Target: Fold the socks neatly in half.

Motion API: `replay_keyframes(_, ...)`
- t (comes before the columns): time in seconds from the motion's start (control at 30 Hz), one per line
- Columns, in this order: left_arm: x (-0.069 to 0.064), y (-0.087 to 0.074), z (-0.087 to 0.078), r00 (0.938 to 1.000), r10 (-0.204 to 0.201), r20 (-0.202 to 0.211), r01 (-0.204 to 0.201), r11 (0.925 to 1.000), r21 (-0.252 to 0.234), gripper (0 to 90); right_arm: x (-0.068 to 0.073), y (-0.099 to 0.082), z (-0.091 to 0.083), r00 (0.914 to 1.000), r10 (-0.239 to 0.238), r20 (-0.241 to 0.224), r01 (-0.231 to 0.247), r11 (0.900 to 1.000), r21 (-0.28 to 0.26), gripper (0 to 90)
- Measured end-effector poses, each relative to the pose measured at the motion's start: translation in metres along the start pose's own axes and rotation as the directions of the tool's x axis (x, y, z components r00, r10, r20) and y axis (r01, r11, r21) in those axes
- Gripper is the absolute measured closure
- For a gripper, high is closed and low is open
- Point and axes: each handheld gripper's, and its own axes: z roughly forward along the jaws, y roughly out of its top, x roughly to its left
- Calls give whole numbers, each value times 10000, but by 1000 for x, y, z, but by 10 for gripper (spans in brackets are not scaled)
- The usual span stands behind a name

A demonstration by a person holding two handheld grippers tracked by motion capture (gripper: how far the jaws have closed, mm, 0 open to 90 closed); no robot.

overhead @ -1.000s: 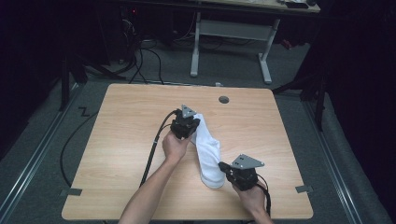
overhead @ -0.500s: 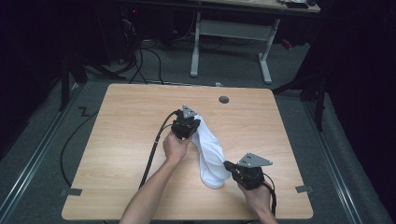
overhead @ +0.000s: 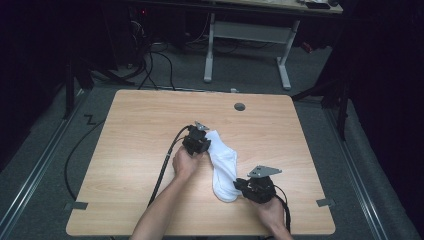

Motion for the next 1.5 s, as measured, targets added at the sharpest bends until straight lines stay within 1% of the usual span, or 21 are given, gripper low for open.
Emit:
replay_keyframes(0.03, 0, 0, -1, 10000, -11, -11, 11, 10000, 20, 694, 0, -1, 1, 9999, 102, -63, -102, 9999, 52, 709)
replay_keyframes(0.1, -2, -1, -7, 10000, 63, 40, -63, 9999, -82, 627, 0, -3, 1, 9998, 179, -112, -180, 9998, -44, 665)
replay_keyframes(0.2, -11, -3, -19, 9987, 506, 107, -503, 9983, -279, 556, 1, -5, -3, 9998, 171, 62, -170, 9996, -242, 631)
replay_keyframes(0.27, -17, -6, -25, 9965, 825, 133, -820, 9962, -294, 542, 3, -6, -3, 9995, 75, 310, -69, 9998, -182, 624)
replay_keyframes(0.3, -20, -7, -27, 9957, 911, 164, -906, 9954, -319, 537, 5, -6, -4, 9980, -112, 616, 125, 9997, -209, 619)
replay_keyframes(0.37, -25, -11, -31, 9934, 1102, 323, -1091, 9935, -332, 529, 8, -5, -6, 9928, -386, 1132, 446, 9977, -510, 623)
replay_keyframes(0.43, -29, -16, -32, 9923, 1164, 425, -1155, 9930, -232, 520, 12, -3, -8, 9890, -632, 1341, 734, 9947, -722, 637)
replay_keyframes(0.47, -30, -17, -32, 9919, 1172, 491, -1164, 9930, -187, 517, 16, -1, -9, 9876, -840, 1327, 959, 9917, -856, 652)
replay_keyframes(0.53, -32, -22, -33, 9916, 1150, 586, -1145, 9934, -119, 514, 21, 3, -9, 9890, -1122, 959, 1209, 9885, -904, 695)
replay_keyframes(0.6, -34, -26, -35, 9916, 1101, 683, -1099, 9939, -57, 511, 26, 6, -4, 9891, -1350, 581, 1386, 9883, -632, 715)
replay_keyframes(0.7, -36, -34, -41, 9913, 1103, 720, -1099, 9939, -99, 501, 30, 6, 8, 9894, -1444, 120, 1445, 9895, -44, 712)
replay_keyframes(0.77, -36, -41, -46, 9922, 1124, 548, -1119, 9936, -121, 486, 30, 6, 16, 9888, -1493, 2, 1493, 9884, 288, 708)
replay_keyframes(0.8, -35, -47, -49, 9928, 1160, 299, -1159, 9932, -68, 476, 30, 6, 19, 9886, -1507, -19, 1506, 9877, 425, 708)
replay_keyframes(0.87, -30, -56, -53, 9940, 1096, 33, -1096, 9939, -80, 466, 30, 6, 24, 9885, -1510, -94, 1513, 9862, 671, 726)
replay_keyframes(0.93, -23, -63, -57, 9955, 911, -241, -913, 9958, -68, 458, 30, 6, 26, 9876, -1568, -85, 1570, 9845, 780, 765)
replay_keyframes(1.0, -16, -69, -62, 9962, 718, -486, -724, 9973, -108, 448, 31, 7, 28, 9851, -1719, 61, 1706, 9812, 905, 822)
replay_keyframes(1.07, -10, -75, -67, 9952, 635, -739, -648, 9978, -156, 445, 31, 7, 28, 9844, -1756, 123, 1737, 9804, 934, 852)
replay_keyframes(1.2, 0, -88, -76, 9911, 588, -1198, -604, 9981, -98, 435, 32, 8, 27, 9830, -1828, 162, 1809, 9800, 826, 867)
replay_keyframes(1.27, 5, -93, -78, 9912, 444, -1251, -454, 9990, -58, 435, 33, 10, 24, 9839, -1786, 86, 1776, 9818, 671, 868)
replay_keyframes(1.43, 13, -100, -81, 9940, -66, -1090, 26, 9993, -361, 420, 41, 23, 12, 9821, -1884, 80, 1881, 9818, 263, 868)
replay_keyframes(1.5, 13, -103, -80, 9937, -82, -1120, 17, 9983, -583, 414, 46, 28, 8, 9813, -1923, 42, 1921, 9812, 199, 867)
